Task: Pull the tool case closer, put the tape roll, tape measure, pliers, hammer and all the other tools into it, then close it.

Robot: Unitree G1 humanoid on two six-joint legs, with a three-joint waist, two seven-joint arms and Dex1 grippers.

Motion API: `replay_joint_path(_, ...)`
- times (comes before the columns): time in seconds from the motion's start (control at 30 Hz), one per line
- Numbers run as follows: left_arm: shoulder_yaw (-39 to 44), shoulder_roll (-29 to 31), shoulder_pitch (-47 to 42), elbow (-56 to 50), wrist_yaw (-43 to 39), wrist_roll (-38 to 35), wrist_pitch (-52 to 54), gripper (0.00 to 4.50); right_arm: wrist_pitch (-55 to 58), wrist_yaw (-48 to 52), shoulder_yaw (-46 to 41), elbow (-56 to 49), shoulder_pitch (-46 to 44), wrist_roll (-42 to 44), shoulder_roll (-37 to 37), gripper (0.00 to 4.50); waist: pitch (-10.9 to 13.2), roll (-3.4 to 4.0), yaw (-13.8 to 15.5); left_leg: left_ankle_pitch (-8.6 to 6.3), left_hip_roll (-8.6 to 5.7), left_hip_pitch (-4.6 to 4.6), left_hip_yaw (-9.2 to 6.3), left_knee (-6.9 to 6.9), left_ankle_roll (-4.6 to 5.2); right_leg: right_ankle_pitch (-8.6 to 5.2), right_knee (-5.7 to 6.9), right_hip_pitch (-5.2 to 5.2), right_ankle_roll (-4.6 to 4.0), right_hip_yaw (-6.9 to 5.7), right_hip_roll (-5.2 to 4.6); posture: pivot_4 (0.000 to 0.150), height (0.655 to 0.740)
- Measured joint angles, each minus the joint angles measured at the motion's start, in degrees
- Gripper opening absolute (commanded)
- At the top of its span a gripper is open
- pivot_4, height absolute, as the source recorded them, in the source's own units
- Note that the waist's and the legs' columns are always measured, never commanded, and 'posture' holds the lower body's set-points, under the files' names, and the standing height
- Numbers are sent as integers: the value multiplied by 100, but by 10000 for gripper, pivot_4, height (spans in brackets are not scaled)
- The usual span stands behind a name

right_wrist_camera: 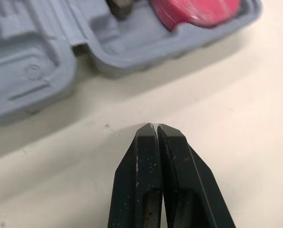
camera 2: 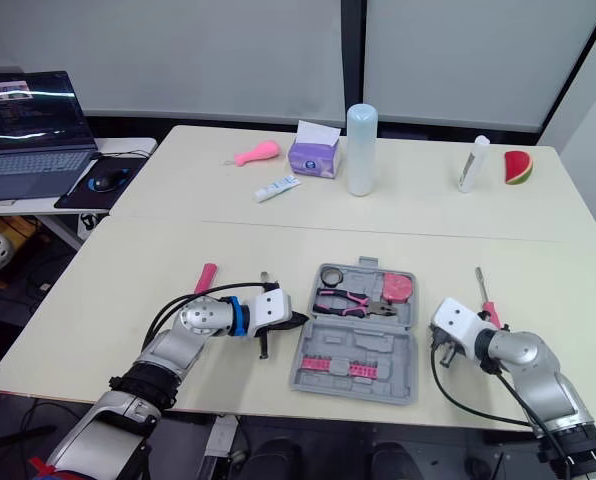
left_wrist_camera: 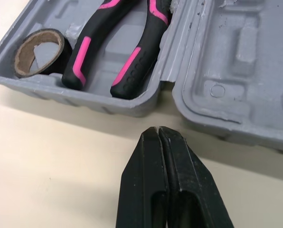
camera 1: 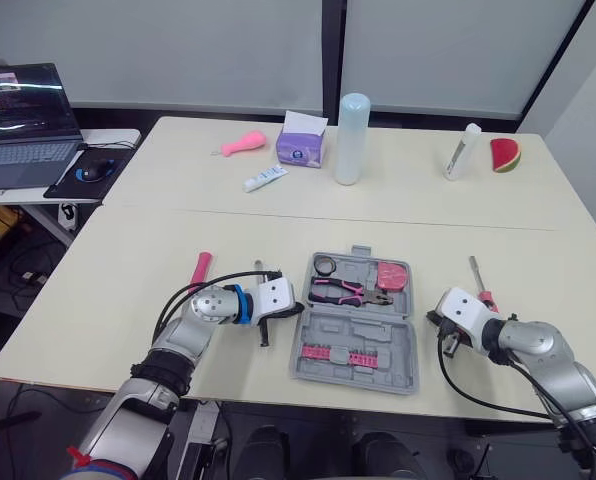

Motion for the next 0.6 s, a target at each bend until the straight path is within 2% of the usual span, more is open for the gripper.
replay_joint_path(0.2,933,522,444,-849,-605,-1271,866,352,-190,-179,-760,-794,648,471,31,0,8,0,12,1,1,-18,-4,-3,-2,0,-4,-12,0,-6,-2,1500,7161)
replay_joint_path(0.37,2146,1293,1023,-1598,-481,-2139,1959,352,-134,-322,-2013,-1625,1489,1064,79,0,9,2,3,-3,0,-14,-5,-16,5,0,-15,-8,0,-5,-4,1500,7161)
replay_joint_path(0.47,2936,1559,1650,-1836,-201,-2503,2552,6202,22,-399,-2829,-1921,2016,1367,171,0,9,3,0,-7,0,-8,-6,-26,12,0,-24,-2,0,-6,-6,1500,7161)
replay_joint_path(0.57,3617,1593,2360,-2100,37,-2874,3057,15315,113,-438,-3415,-2188,2513,1635,382,0,9,3,4,-10,0,-2,-8,-32,16,0,-30,3,0,-7,-8,1500,7161)
replay_joint_path(0.6,3787,1593,2613,-2186,113,-2956,3181,18618,147,-449,-3537,-2228,2653,1724,448,5257,9,3,4,-11,0,-2,-8,-35,17,0,-32,3,0,-6,-8,1500,7161)
